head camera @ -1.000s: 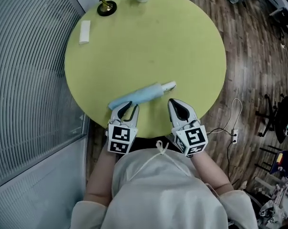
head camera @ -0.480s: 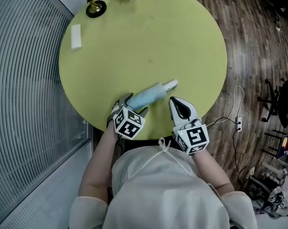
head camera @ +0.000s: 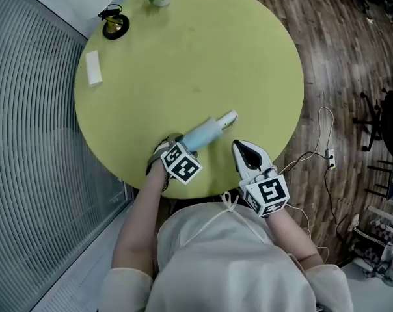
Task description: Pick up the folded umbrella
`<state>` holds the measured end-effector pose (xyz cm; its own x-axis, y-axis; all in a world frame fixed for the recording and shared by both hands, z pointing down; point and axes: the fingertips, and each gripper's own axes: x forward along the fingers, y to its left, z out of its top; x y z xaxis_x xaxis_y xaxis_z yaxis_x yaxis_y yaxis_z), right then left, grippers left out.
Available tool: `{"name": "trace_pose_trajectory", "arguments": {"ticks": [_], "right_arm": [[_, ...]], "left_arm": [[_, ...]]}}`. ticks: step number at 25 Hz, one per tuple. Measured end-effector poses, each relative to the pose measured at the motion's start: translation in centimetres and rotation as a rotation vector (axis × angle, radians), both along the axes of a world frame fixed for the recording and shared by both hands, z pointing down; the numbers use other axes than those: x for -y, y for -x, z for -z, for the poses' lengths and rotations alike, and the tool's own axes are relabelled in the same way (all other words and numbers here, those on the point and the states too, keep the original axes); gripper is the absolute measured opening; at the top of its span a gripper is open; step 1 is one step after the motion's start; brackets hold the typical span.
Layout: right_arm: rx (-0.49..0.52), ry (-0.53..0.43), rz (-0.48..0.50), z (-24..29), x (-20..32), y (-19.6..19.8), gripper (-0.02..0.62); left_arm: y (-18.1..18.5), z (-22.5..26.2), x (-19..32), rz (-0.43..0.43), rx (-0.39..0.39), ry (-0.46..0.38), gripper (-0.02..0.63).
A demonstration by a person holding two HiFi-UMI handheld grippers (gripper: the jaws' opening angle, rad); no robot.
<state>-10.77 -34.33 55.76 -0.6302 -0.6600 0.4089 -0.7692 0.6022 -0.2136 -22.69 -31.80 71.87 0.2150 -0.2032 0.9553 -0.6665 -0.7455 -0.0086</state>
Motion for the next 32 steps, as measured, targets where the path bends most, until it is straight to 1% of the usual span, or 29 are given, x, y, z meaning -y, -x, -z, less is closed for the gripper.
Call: {"name": "trace_pose_trajectory", "arguments": {"ticks": [3,6,7,12,15,21,25,27,30,32], "right_arm": [[0.002,0.007,-0.017,-0.1,-0.2,-0.3,-0.002],[-0.001,0.011,-0.036,0.0,-0.1,-0.6,-0.001],[-0.002,0.01,-0.04,0.1,-0.1,-0.7,0.0],[-0.012,0.01,-0.064,0.1,-0.3,-1.9,0.0],[-0.012,0.012,-0.076,0.2,-0.4,-2.3,-0.002],[-0.019,0.0,-0.053,1.1,-0.9,-2.3,0.0],[-0.024,-0.022,-0.023,2.1,-0.8,-1.8,-0.002],[-0.028,-0.03,-0.011,2.3,-0.9,-1.8,0.0],[-0.032,-0.042,-0.012,2.7,-0.9,-2.2,-0.002],[-0.022,-0.062,-0.021,3.3,-0.6,-2.2,0.0]], "left_arm": [[-0.3,-0.8,-0.1,-0.029,0.009,0.041,0.304],[-0.2,-2.0,0.0,-0.081,0.072,0.052,0.321],[-0.2,-2.2,0.0,-0.087,0.079,0.063,0.311],[-0.5,-2.4,-0.1,-0.076,0.051,0.114,0.314],[-0.5,-2.3,-0.1,-0.076,0.064,0.126,0.316],[-0.8,-2.0,-0.6,-0.06,0.038,0.077,0.301],[-0.7,-1.5,-0.7,-0.054,0.088,0.028,0.29],[-0.7,-1.3,-0.9,-0.05,0.099,0.012,0.29],[-1.3,-0.1,-1.2,-0.02,0.061,-0.016,0.29],[-1.7,1.7,-0.9,0.007,0.021,-0.062,0.288]]}}
